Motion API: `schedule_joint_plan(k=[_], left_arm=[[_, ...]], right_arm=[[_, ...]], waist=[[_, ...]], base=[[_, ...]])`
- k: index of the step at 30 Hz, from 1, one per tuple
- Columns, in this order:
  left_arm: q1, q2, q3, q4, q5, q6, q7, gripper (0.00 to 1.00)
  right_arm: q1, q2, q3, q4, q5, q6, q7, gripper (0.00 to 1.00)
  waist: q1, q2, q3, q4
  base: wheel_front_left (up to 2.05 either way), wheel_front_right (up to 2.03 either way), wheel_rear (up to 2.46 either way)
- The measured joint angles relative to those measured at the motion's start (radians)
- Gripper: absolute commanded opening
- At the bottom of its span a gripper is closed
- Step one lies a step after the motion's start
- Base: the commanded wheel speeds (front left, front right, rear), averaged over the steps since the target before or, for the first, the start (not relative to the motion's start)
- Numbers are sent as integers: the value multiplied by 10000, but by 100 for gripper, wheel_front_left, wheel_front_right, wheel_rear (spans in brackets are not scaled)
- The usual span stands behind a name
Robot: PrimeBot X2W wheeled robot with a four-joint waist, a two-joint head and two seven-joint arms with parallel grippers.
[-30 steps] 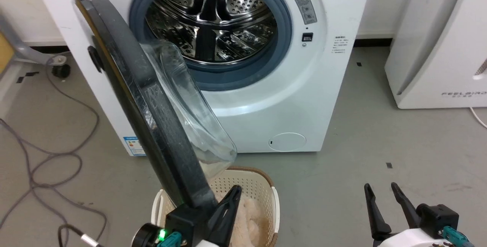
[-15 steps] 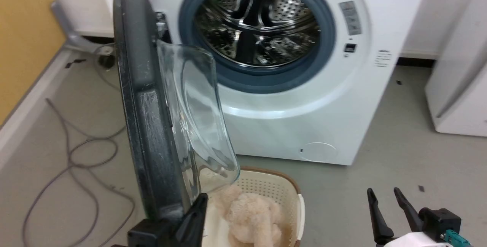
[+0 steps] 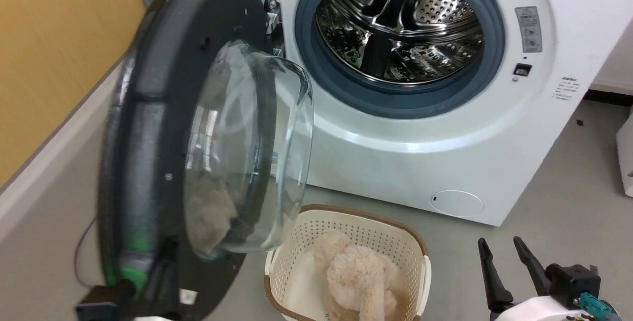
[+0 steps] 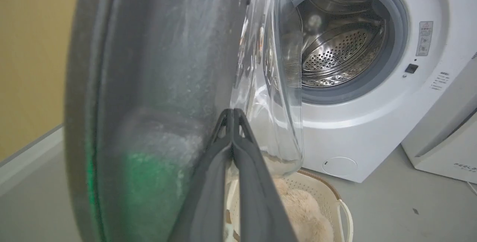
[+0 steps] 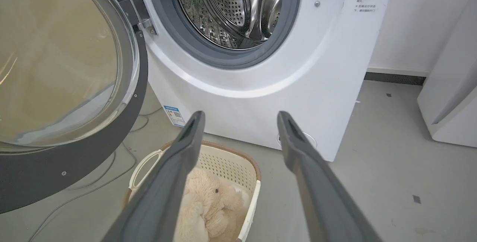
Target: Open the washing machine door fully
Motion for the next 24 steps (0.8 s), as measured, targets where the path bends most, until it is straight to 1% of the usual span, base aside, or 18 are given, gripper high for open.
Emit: schedule_joint_plan(k=[4,7,9,12,13,15,18,24], left_arm=[[-295,299,786,807,-453,-161,-493,0],[-758,575,1413,1676,-846,-397,-895,0],[-1083,619,1824,2280,-1210,-481,-1172,0],[-1463,809,2255,3254,-1446,-646,-1609,0],[-1630,892,2397,3632,-1567,-777,-1749,0],[-2027,1053,2631,4332,-1755,-978,-2034,0],[-2537,1231,2907,5246,-1833,-1053,-2437,0],[-3217,1494,3014,6650,-1839,-1400,-2861,0]], right_arm=[[-6,2,21,-132,-15,0,36,100],[-9,2,31,-228,-82,0,113,100],[-10,0,25,-301,-84,0,125,100],[-20,2,79,-370,-84,0,194,100],[-20,2,92,-405,-84,0,201,100],[-20,2,94,-464,-84,0,211,100],[-21,2,111,-525,-82,0,263,100],[-27,2,150,-583,21,0,288,100]], waist=[[0,0,48,48],[0,0,66,30],[0,0,88,16],[0,0,101,-87],[0,0,107,-112],[0,0,132,-156],[0,0,169,-221],[0,0,258,-321]], base=[[0,0,0],[0,0,0],[0,0,0],[0,0,0],[0,0,0],[0,0,0],[0,0,0],[0,0,0]])
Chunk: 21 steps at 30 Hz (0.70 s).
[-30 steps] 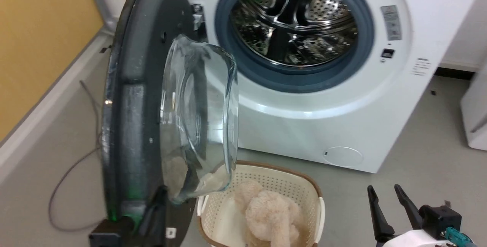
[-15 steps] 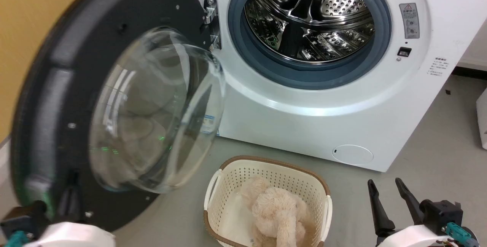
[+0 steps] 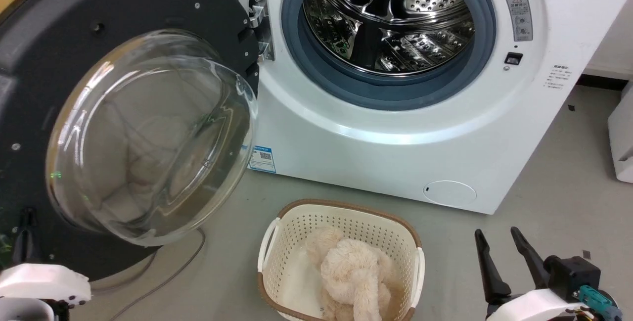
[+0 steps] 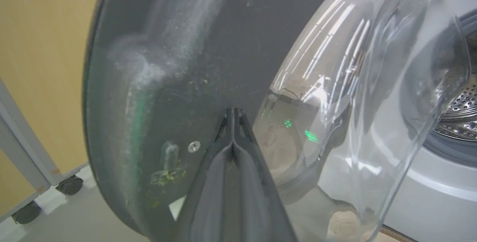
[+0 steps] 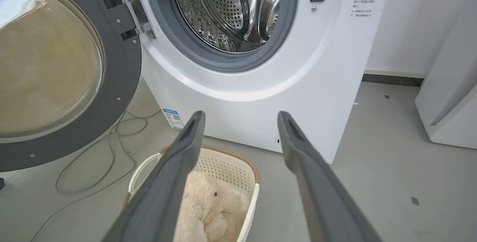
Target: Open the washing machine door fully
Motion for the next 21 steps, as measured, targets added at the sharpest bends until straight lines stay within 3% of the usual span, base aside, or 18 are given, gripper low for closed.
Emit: schedule_joint_plan(k=[7,10,12,13,14,21], left_arm=[[-203,0,184,913,59,-324,-224,0],[310,-318,192,351,380,-79,-278,0],[839,-677,111,-291,631,157,-276,46],[1112,-851,50,-639,709,226,-278,89],[1375,-1005,-12,-968,775,322,-276,100],[2583,-1154,-476,-2497,1212,472,-115,100]], right_arm=[[-10,2,119,52,21,0,-42,100],[-8,2,171,94,88,0,-56,100],[-6,2,165,86,82,0,-59,100],[-5,2,136,77,69,0,-59,100],[-4,2,119,63,59,0,-59,100],[4,2,132,-111,-140,0,-42,100]], waist=[[0,0,-84,-197],[0,0,-158,-347],[0,0,-205,-454],[0,0,-231,-501],[0,0,-258,-546],[0,0,-381,-863]], base=[[0,0,0],[0,0,0],[0,0,0],[0,0,0],[0,0,0],[0,0,0]])
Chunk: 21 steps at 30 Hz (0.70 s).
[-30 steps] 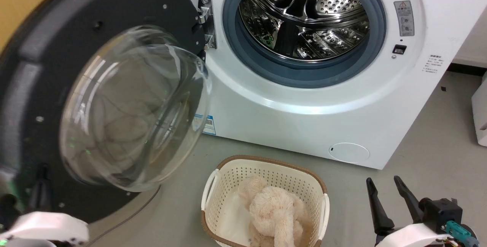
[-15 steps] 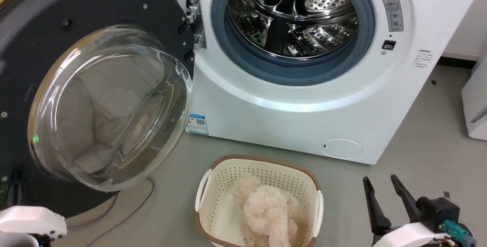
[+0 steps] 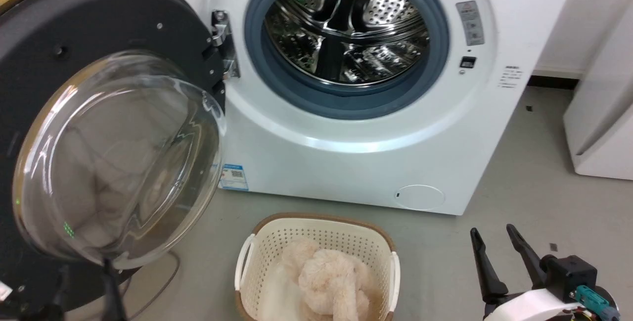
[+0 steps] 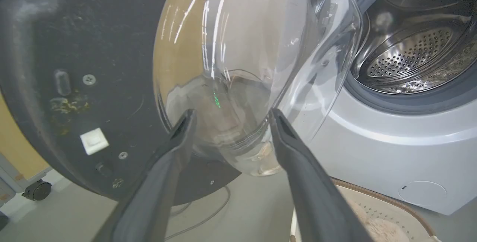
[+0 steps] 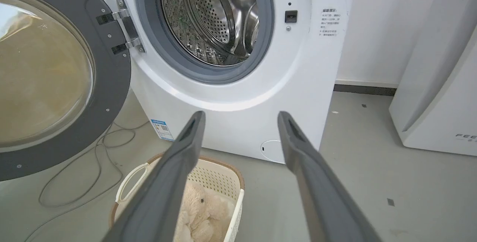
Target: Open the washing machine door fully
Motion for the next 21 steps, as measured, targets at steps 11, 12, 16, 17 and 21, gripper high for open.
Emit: schedule_joint_plan(k=[11,12,16,17,21], left_arm=[[428,-591,-1499,-1218,548,19,389,100],[426,-610,-1622,-1200,610,10,405,100],[358,-610,-2011,-1024,834,-127,558,100],[324,-610,-2073,-955,880,-151,575,100],[76,-604,-2291,-692,980,-163,698,100]], right_arm=[[33,2,117,-523,-470,0,159,100],[38,2,134,-558,-514,0,211,100],[56,2,148,-700,-683,0,359,100],[61,2,134,-717,-734,0,405,100],[219,2,105,-809,-851,0,493,100]], waist=[[0,0,-228,-856],[0,0,-243,-958],[0,0,-282,-1378],[0,0,-287,-1478],[0,0,-283,-1823]], base=[[0,0,0],[0,0,0],[0,0,0],[0,0,0],[0,0,0]])
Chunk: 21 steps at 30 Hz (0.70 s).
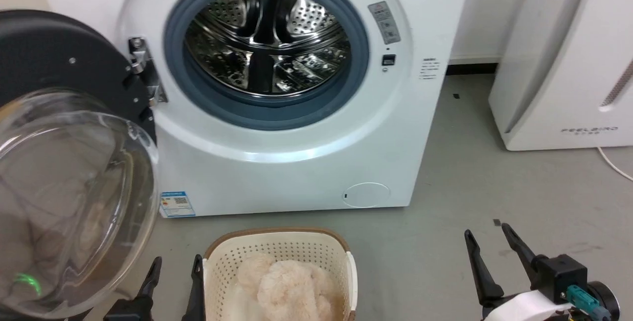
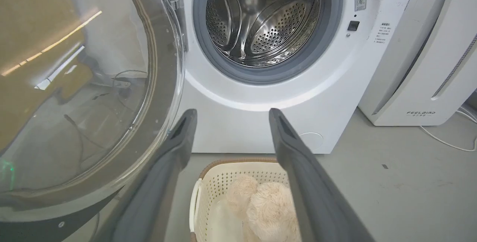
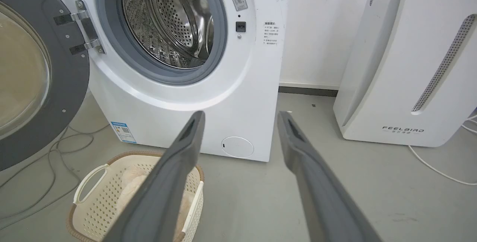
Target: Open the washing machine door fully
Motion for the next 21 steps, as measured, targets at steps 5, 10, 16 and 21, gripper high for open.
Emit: schedule_joint_plan(k=[5,10,16,21], left_arm=[[-138,12,-82,255,38,2,75,100],[-147,-4,-121,393,61,12,65,100],[-278,17,-165,445,73,17,-6,0],[-290,-21,-151,441,69,12,2,0]], right_arm=[[51,0,36,-52,4,0,50,100],[51,0,79,-96,8,0,46,100],[41,0,165,-98,38,0,42,0],[36,-2,171,-88,36,0,48,0]], waist=[[0,0,59,-253],[0,0,146,-331],[0,0,266,-306],[0,0,280,-292]], base=[[0,0,0],[0,0,0],[0,0,0],[0,0,0]])
